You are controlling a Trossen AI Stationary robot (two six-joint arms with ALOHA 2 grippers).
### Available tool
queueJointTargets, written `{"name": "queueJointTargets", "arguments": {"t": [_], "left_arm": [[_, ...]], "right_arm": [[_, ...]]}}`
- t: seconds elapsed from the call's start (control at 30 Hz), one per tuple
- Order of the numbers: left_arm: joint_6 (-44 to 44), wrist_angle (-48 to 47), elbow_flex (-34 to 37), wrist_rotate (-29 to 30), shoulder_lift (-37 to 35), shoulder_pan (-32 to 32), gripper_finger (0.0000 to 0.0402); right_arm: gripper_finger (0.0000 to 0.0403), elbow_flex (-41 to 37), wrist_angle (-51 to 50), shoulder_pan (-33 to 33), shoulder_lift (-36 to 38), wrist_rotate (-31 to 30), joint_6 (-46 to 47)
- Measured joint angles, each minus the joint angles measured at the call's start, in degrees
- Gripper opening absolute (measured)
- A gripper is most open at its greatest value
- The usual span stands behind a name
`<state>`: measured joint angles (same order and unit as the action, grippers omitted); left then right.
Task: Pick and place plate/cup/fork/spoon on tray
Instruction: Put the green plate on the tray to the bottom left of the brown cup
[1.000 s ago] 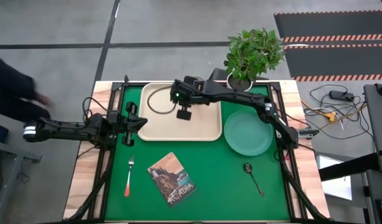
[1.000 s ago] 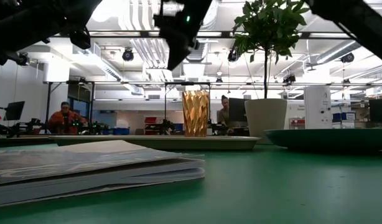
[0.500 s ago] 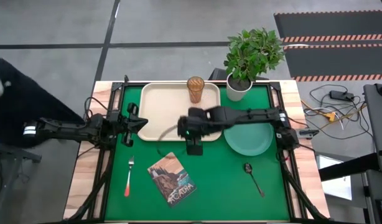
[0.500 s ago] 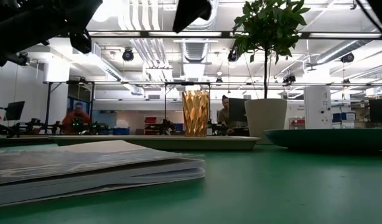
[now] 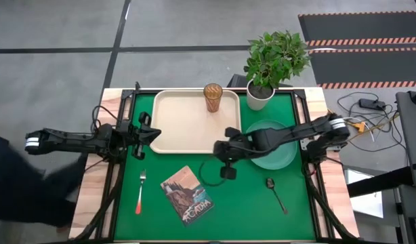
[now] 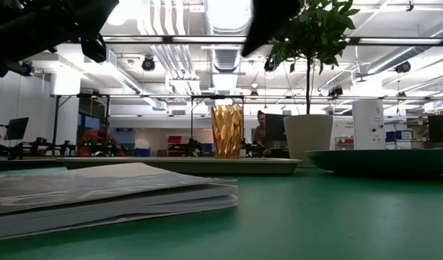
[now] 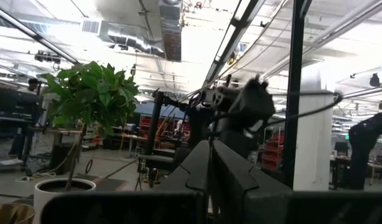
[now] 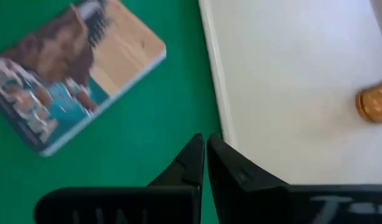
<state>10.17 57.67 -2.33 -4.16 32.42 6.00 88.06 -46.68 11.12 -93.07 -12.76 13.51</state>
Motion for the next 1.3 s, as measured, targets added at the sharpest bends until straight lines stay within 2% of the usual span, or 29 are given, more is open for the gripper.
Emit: {"name": "queueJointTargets", "arguments": {"t": [0.3, 0.47, 0.63, 0.87, 0.97, 1.3], "left_arm": [[0.0, 0.0, 0.0, 0.0, 0.2, 0.0, 0.0], [0.0, 0.0, 0.0, 0.0, 0.2, 0.0, 0.0], [0.0, 0.0, 0.0, 0.0, 0.2, 0.0, 0.0], [-0.1, 0.0, 0.0, 0.0, 0.2, 0.0, 0.0], [-0.1, 0.0, 0.0, 0.0, 0.2, 0.0, 0.0], [-0.1, -0.1, 0.0, 0.1, 0.2, 0.0, 0.0]], "right_arm": [[0.0008, -22.7, 10.2, 0.0, 10.3, -2.5, 6.8], [0.0008, -32.7, 13.8, 0.0, 14.1, -2.6, 9.8], [0.0008, -40.3, 18.1, 0.3, 17.0, -5.3, 10.0], [0.001, -44.7, 19.8, 0.3, 18.9, -6.8, 12.9], [0.0024, -45.0, 19.9, 0.2, 18.3, -6.7, 13.1], [0.0144, -45.2, 19.3, 0.2, 15.3, -8.0, 15.1]]}}
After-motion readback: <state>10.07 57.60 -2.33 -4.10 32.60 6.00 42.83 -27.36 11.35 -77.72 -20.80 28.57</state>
